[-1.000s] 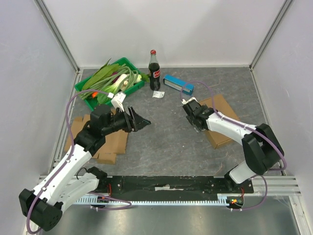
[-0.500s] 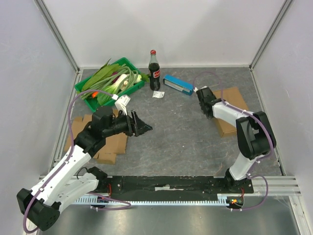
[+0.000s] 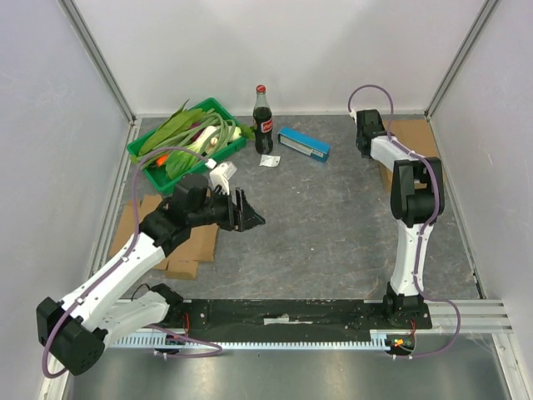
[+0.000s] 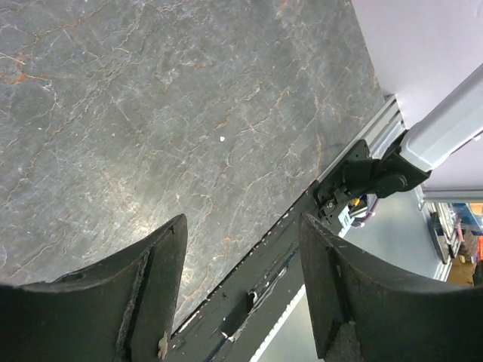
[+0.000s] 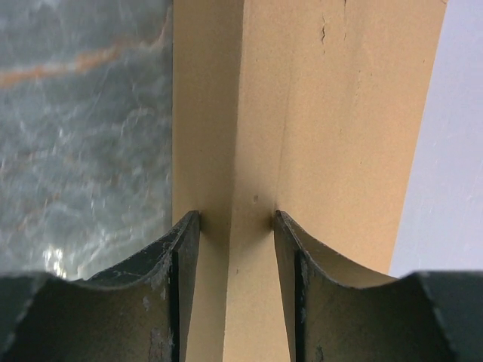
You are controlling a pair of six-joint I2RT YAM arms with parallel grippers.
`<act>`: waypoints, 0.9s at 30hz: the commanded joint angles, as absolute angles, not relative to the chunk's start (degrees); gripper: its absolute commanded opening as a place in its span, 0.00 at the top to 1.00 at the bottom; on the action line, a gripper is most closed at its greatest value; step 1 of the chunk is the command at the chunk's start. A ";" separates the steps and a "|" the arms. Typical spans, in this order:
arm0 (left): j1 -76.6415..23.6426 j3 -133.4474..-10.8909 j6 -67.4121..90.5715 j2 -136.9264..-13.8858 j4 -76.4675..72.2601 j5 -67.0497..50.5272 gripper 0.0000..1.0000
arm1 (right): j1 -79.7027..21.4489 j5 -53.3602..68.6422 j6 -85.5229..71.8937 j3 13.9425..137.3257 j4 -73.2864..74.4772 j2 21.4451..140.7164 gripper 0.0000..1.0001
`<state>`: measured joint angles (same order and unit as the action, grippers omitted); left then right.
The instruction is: Fold the paper box
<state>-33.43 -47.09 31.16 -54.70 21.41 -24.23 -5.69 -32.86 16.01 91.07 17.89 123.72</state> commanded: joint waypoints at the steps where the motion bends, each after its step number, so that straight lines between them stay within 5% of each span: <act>1: -33.75 -50.62 27.77 -56.33 21.62 -22.94 0.33 | -5.27 -27.69 17.58 97.90 20.21 131.64 0.51; 6: -33.75 -50.28 27.86 -57.74 21.27 -23.03 0.34 | -5.18 -29.44 19.42 101.86 20.65 135.35 0.50; 13: -29.54 -51.50 23.74 -58.70 30.30 -9.69 0.25 | -9.13 -41.28 12.15 110.37 26.09 127.28 0.05; 17: -18.50 -51.59 24.86 -61.08 38.83 -3.43 0.25 | -14.58 -47.02 4.33 116.27 35.49 119.11 0.02; 21: -9.68 -46.16 30.39 -54.42 35.78 -10.27 0.26 | -23.96 -25.47 -8.06 102.61 30.73 106.83 0.02; 22: -8.88 -45.45 33.72 -53.01 35.60 -9.94 0.26 | -25.39 -8.43 -17.66 92.04 25.63 104.79 0.02; 25: -7.38 -43.51 39.79 -50.45 36.03 -8.70 0.26 | -32.67 10.42 -34.40 74.06 -10.19 99.50 0.02; 27: -7.21 -42.55 41.74 -48.97 36.65 -7.66 0.27 | -39.42 11.85 -44.80 67.33 -27.06 102.54 0.04</act>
<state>-7.79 -44.16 33.39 -51.77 35.97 -9.06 -31.38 -10.35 -18.04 81.23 8.71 96.95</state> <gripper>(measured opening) 0.742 0.975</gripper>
